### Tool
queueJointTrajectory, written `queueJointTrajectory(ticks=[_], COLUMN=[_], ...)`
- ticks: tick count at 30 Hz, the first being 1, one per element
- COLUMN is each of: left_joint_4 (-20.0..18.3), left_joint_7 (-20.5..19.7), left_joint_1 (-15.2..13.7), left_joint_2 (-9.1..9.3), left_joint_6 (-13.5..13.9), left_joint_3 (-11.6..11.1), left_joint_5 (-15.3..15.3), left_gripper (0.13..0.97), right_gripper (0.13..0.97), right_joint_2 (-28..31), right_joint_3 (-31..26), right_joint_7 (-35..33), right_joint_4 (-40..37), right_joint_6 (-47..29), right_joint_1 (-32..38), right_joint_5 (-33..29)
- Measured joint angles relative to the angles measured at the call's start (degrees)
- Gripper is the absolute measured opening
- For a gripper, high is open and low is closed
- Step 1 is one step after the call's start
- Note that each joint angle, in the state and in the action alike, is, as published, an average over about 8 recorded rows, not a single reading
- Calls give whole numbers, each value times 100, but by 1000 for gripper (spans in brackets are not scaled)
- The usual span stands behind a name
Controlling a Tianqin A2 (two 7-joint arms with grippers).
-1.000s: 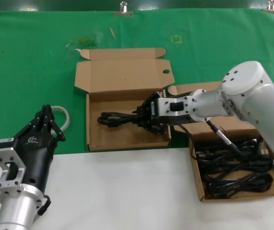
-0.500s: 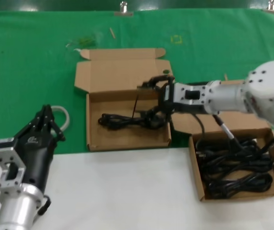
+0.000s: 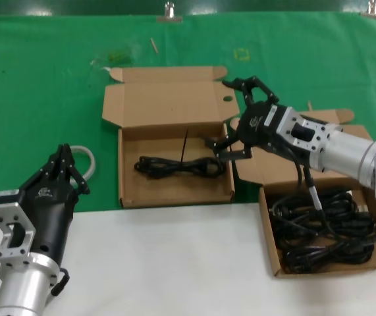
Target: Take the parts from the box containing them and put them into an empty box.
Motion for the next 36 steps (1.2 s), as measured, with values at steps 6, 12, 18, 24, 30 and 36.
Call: queueJointTrajectory(ticks=[6, 12, 18, 24, 30, 36], left_joint_4=[0, 0, 0, 0, 0, 0], left_joint_7=[0, 0, 0, 0, 0, 0], left_joint_1=[0, 0, 0, 0, 0, 0], left_joint_2=[0, 0, 0, 0, 0, 0], left_joint_6=[0, 0, 0, 0, 0, 0], left_joint_3=[0, 0, 0, 0, 0, 0], left_joint_5=[0, 0, 0, 0, 0, 0], left_gripper=[156, 156, 217, 298, 418, 546], right_gripper=[531, 581, 878, 946, 966, 966], right_joint_2=[2, 1, -8, -23, -41, -58], right_joint_3=[6, 16, 83, 195, 321, 449], right_joint_7=[5, 18, 118, 285, 473, 664], right_joint_4=[10, 31, 178, 425, 702, 985], right_joint_6=[6, 31, 206, 500, 828, 1164], right_joint_1=[-10, -35, -207, -495, -821, -1150], right_joint_5=[4, 9, 44, 104, 170, 238])
